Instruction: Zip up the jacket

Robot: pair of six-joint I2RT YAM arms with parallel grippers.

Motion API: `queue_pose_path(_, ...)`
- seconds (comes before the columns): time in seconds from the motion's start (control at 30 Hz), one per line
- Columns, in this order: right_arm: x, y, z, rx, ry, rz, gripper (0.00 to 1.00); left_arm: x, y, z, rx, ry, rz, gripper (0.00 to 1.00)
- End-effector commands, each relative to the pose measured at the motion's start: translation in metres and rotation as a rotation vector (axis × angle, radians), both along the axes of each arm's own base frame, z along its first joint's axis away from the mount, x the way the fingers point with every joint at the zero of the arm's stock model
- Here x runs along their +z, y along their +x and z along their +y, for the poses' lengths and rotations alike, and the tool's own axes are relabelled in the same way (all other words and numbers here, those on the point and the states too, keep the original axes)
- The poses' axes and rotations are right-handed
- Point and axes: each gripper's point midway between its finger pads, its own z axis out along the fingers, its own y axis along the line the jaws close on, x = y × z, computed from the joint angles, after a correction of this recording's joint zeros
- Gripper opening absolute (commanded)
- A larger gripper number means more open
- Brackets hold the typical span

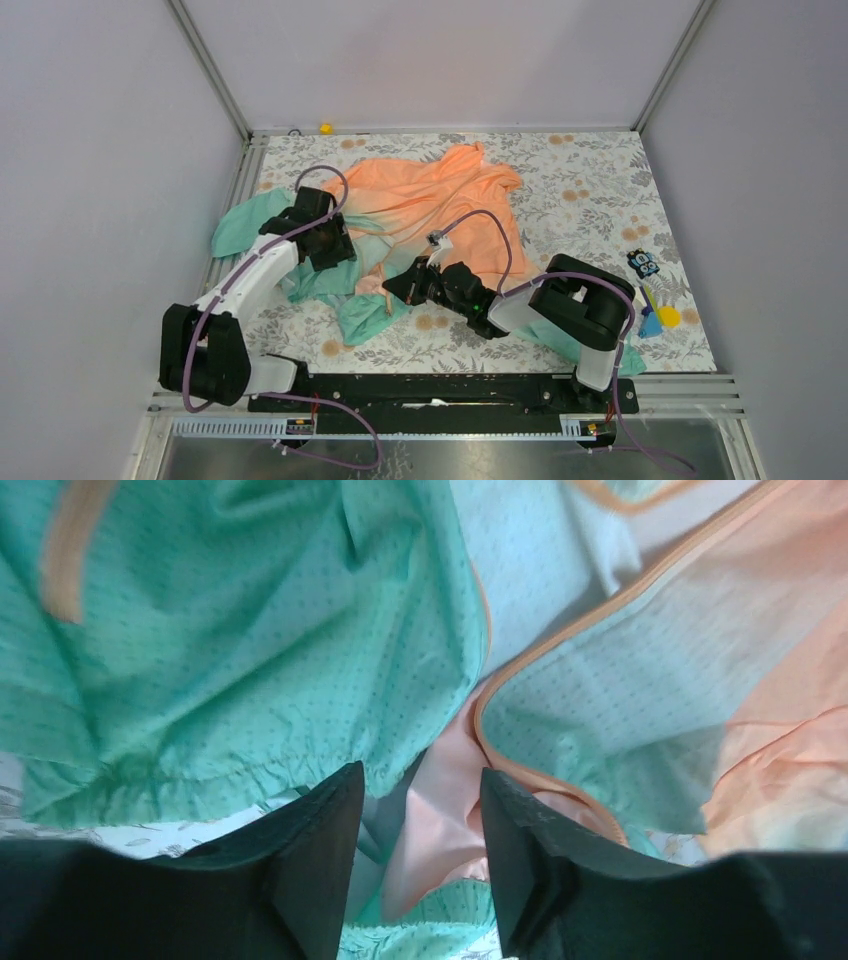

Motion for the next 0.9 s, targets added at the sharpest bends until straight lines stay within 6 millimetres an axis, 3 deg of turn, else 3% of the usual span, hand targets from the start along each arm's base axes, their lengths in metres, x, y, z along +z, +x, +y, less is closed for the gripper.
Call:
queue_pose_path(0.0, 0.029, 0.002, 0.007, 0.0, 0.07, -0.053, 0.0, -0.024, -0.016, -0.01, -0.073, 0.027, 0.084, 0.48)
queue_pose_path(0.13, 0.028, 0.002, 0.008, 0.007, 0.068, -0.05, 0.0, -0.036, -0.006, -0.014, -0.085, 0.045, 0.087, 0.43)
queue_pose_path(0.27, 0.029, 0.002, 0.008, 0.005, 0.068, -0.054, 0.0, -0.052, -0.004, -0.003, -0.057, 0.125, 0.112, 0.44)
queue_pose_path(0.5, 0.03, 0.001, 0.008, 0.009, 0.075, -0.054, 0.0, -0.078, -0.004, -0.009, -0.079, 0.115, 0.15, 0.48)
queue_pose_path(0.57, 0.029, 0.002, 0.008, 0.008, 0.071, -0.052, 0.0, -0.082, -0.003, -0.01, -0.083, 0.115, 0.157, 0.42)
queue_pose_path(0.63, 0.028, 0.004, 0.008, -0.003, 0.062, -0.047, 0.0, -0.078, -0.002, -0.004, -0.076, 0.149, 0.154, 0.18)
queue_pose_path(0.7, 0.024, 0.007, 0.006, -0.028, 0.045, -0.029, 0.0, -0.063, 0.001, 0.0, -0.082, 0.168, 0.114, 0.0)
queue_pose_path(0.87, 0.018, 0.015, 0.009, -0.072, 0.022, 0.036, 0.0, -0.009, -0.005, -0.006, -0.182, 0.127, 0.022, 0.0)
